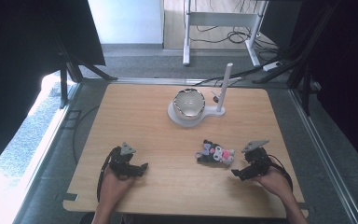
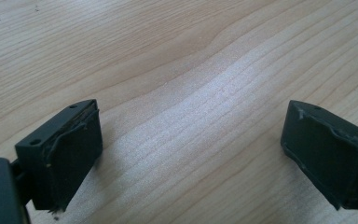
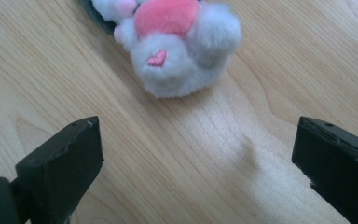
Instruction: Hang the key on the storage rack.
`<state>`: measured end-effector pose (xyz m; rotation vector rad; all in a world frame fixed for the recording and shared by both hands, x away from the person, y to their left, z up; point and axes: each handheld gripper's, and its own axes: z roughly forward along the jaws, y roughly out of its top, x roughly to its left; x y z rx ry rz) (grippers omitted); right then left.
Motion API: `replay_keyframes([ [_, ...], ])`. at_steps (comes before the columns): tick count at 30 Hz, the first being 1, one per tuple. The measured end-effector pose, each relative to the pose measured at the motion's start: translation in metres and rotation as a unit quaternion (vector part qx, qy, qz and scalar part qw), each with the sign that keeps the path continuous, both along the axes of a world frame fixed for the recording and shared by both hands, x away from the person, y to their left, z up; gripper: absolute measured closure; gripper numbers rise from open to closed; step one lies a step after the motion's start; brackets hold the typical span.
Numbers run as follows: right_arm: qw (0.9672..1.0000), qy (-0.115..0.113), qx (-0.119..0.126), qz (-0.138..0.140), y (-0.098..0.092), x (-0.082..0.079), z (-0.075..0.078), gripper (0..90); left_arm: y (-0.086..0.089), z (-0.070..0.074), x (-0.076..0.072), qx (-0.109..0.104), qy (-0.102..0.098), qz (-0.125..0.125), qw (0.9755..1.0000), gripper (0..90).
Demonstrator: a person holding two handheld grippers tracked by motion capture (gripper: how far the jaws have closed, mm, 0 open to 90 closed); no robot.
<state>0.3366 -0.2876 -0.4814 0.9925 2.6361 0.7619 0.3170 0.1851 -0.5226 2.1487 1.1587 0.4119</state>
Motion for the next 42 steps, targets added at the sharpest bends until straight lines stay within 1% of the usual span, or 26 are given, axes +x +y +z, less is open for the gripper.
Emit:
replay_keyframes([
  [4,0.9996,0.012,-0.015,0.018,0.004,0.008,0.006,2.9,0.0,0.0,0.0,0.0,0.0,0.0,1.0,5.3],
  [9,0.998,0.027,-0.04,0.041,0.013,0.016,0.01,4.6,0.0,0.0,0.0,0.0,0.0,0.0,1.0,5.3],
  [14,0.9954,0.039,-0.063,0.06,0.022,0.025,0.012,6.6,0.0,0.0,0.0,0.0,0.0,-0.001,1.0,5.3],
  [17,0.9939,0.047,-0.072,0.069,0.028,0.03,0.015,6.9,0.0,0.0,0.0,0.0,0.0,-0.001,1.0,5.3],
  [21,0.9908,0.055,-0.09,0.085,0.038,0.036,0.017,8.0,0.0,0.0,0.0,0.0,0.0,-0.001,1.0,5.3],
  [23,0.988,0.06,-0.104,0.097,0.044,0.04,0.018,8.6,0.0,0.0,0.0,0.0,0.001,-0.002,1.0,5.3],
  [26,0.9844,0.069,-0.118,0.111,0.054,0.045,0.018,10.5,0.0,0.0,0.0,0.0,0.0,-0.002,1.0,5.3],
  [30,0.9788,0.08,-0.136,0.13,0.067,0.052,0.017,13.5,0.0,0.0,0.0,0.0,0.0,-0.002,1.0,5.3],
  [34,0.9741,0.093,-0.152,0.139,0.077,0.058,0.014,16.2,0.0,0.0,0.0,0.0,0.001,-0.003,1.0,5.3],
  [37,0.9696,0.104,-0.167,0.145,0.085,0.063,0.012,19.2,0.0,0.0,0.0,0.001,0.0,-0.003,1.0,5.3],
  [38,0.9674,0.108,-0.173,0.15,0.087,0.065,0.012,21.0,0.0,0.0,0.0,0.001,0.0,-0.003,1.0,5.3],
  [40,0.9646,0.113,-0.182,0.154,0.09,0.066,0.012,25.0,0.0,0.0,0.0,0.001,0.0,-0.003,1.0,5.3],
  [41,0.9619,0.116,-0.189,0.16,0.092,0.068,0.011,27.6,0.0,0.0,0.0,0.0,0.001,-0.004,1.0,5.3],
  [42,0.9603,0.121,-0.194,0.16,0.094,0.069,0.01,30.1,0.0,0.0,0.0,0.001,0.0,-0.004,1.0,5.3],
])
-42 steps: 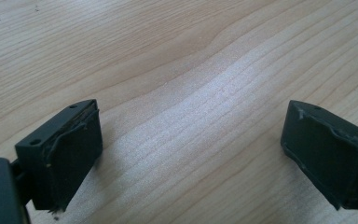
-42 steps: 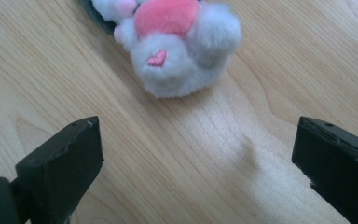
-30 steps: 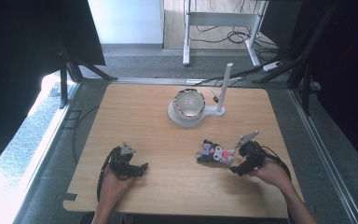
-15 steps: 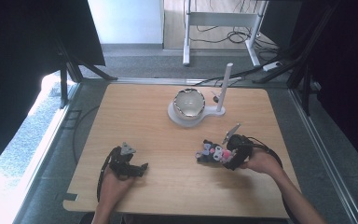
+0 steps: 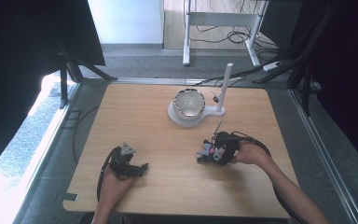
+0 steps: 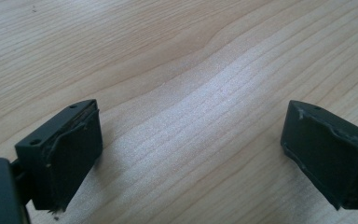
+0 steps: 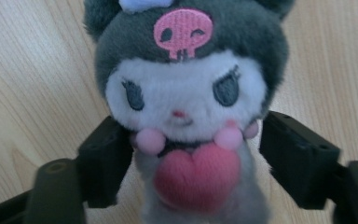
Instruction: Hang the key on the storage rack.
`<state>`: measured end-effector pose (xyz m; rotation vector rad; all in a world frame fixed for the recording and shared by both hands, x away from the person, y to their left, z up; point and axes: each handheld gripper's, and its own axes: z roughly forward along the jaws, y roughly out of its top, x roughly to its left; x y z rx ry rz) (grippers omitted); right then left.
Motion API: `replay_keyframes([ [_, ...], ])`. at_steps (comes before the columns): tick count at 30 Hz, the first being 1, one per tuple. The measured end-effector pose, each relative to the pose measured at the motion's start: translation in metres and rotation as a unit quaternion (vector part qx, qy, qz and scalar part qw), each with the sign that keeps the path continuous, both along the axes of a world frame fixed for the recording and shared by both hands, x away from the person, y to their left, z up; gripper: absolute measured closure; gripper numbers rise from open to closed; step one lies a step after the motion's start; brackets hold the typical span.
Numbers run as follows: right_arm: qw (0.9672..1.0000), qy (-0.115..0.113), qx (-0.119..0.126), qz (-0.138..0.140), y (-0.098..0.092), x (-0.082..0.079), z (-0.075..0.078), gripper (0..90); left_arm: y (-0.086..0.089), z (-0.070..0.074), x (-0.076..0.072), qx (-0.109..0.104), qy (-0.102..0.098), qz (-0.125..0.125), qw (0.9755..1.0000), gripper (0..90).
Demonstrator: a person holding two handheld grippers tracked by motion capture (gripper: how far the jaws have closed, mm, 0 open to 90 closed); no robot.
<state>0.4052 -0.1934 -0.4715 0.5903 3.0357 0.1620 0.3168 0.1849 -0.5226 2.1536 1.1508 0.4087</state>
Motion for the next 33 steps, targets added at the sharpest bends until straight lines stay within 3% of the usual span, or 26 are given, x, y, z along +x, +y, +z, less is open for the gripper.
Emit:
replay_keyframes([
  [3,0.9998,0.017,-0.007,0.01,0.003,0.003,-0.003,39.0,0.0,0.0,0.0,0.0,0.0,0.0,1.0,5.3],
  [8,0.9997,0.017,-0.01,0.015,0.005,0.002,-0.001,44.1,0.0,0.0,0.0,0.0,0.0,-0.001,1.0,5.4],
  [16,0.9993,0.012,0.033,-0.014,-0.007,0.008,0.021,44.6,0.0,0.0,0.0,0.0,0.0,-0.001,1.0,5.4],
  [33,0.9966,0.003,0.069,-0.045,-0.037,0.021,0.063,44.1,0.0,0.0,0.0,0.0,0.0,-0.001,1.0,5.5],
])
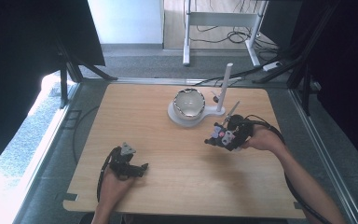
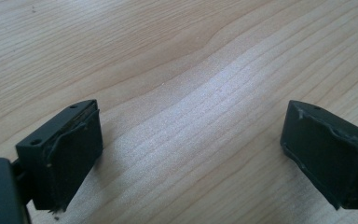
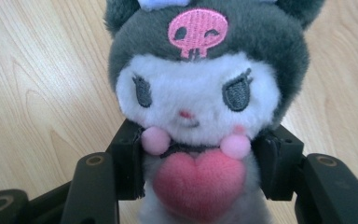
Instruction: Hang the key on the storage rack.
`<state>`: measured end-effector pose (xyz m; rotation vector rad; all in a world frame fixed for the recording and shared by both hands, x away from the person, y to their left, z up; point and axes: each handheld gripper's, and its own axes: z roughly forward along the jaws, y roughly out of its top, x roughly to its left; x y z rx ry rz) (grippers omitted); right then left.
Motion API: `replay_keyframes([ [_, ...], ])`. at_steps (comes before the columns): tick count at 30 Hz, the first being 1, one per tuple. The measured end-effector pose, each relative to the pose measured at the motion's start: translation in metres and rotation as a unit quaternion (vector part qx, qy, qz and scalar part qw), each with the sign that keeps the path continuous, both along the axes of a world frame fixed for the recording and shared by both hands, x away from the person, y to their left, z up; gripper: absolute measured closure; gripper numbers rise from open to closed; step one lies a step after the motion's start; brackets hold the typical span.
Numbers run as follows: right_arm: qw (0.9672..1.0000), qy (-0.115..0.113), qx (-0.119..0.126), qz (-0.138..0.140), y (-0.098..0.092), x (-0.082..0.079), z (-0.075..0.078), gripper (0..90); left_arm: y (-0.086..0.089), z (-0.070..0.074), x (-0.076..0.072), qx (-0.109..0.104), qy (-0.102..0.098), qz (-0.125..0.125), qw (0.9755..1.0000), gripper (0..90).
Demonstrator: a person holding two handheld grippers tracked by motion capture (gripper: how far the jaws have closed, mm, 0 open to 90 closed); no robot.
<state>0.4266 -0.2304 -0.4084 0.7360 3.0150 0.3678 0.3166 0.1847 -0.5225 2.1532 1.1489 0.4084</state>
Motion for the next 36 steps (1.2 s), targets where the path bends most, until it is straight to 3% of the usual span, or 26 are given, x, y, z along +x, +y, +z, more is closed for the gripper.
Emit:
replay_keyframes([
  [8,0.9995,-0.005,0.013,-0.027,-0.018,0.009,0.019,44.1,0.0,0.0,0.0,0.001,0.0,0.0,1.0,5.5],
  [17,0.9983,-0.027,0.017,-0.049,-0.038,0.023,0.042,44.2,0.0,0.0,0.0,0.0,0.0,0.0,1.0,5.4],
  [27,0.9953,-0.046,0.017,-0.084,-0.056,0.039,0.066,44.4,0.0,0.0,0.0,0.0,0.0,0.0,1.0,5.5],
  [36,0.9916,-0.058,0.034,-0.11,-0.068,0.054,0.087,44.4,0.0,0.0,0.0,0.0,-0.001,0.0,1.0,5.5],
])
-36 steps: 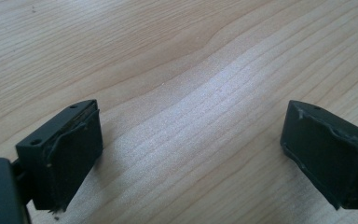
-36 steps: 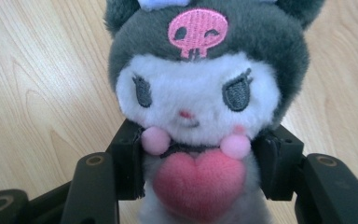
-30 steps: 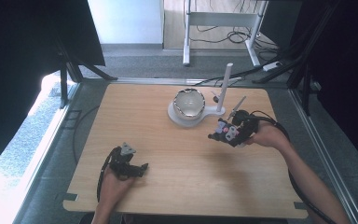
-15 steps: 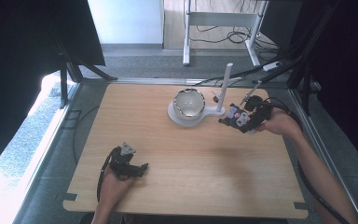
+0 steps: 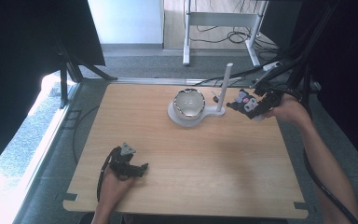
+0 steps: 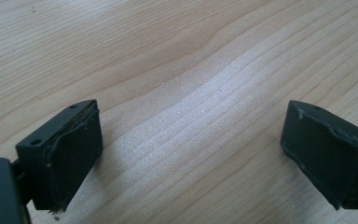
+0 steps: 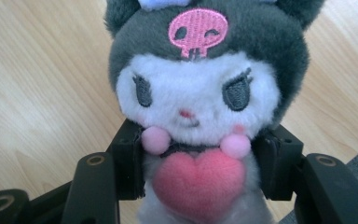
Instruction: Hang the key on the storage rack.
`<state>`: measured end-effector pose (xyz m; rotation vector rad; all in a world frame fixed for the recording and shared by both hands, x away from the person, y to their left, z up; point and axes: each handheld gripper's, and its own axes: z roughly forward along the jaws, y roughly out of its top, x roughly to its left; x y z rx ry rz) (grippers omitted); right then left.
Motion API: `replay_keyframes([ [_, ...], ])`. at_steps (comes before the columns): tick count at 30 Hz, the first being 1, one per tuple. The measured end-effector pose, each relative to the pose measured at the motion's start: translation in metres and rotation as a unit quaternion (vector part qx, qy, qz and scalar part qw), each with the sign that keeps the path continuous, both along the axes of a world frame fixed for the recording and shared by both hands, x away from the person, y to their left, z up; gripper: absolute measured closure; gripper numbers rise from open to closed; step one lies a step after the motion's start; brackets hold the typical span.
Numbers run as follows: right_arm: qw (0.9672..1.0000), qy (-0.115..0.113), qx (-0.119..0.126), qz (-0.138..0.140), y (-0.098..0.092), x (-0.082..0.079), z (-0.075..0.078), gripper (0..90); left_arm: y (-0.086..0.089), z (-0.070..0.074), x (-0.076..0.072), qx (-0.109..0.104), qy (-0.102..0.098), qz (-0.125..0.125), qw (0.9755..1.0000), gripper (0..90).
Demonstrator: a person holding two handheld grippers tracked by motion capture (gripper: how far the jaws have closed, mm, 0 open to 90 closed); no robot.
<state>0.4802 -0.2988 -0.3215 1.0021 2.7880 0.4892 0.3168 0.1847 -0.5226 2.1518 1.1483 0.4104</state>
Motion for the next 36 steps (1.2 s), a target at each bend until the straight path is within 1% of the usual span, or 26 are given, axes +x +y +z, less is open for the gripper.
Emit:
replay_keyframes([
  [5,0.9998,-0.007,0.008,-0.017,-0.005,0.01,0.011,44.4,0.0,0.0,0.0,0.0,0.0,0.0,1.0,5.5],
  [12,0.9988,-0.024,0.017,-0.039,-0.011,0.022,0.025,44.4,0.0,0.0,0.0,0.0,0.0,0.0,1.0,5.5],
  [18,0.9973,-0.04,0.025,-0.056,-0.017,0.033,0.031,44.4,0.0,0.0,0.0,0.0,0.0,0.0,1.0,5.5],
  [24,0.9959,-0.051,0.031,-0.068,-0.017,0.043,0.036,44.4,0.0,0.0,0.0,0.0,0.0,0.0,1.0,5.5],
  [29,0.9955,-0.061,0.032,-0.065,-0.01,0.046,0.04,44.4,0.0,0.0,0.0,0.0,0.001,-0.001,1.0,5.5],
  [32,0.9948,-0.069,0.038,-0.065,-0.007,0.048,0.042,44.4,0.0,0.0,0.0,0.0,0.001,-0.001,1.0,5.6],
  [36,0.9947,-0.072,0.041,-0.061,-0.003,0.049,0.042,44.4,0.0,0.0,0.0,0.0,0.001,-0.002,1.0,5.6],
])
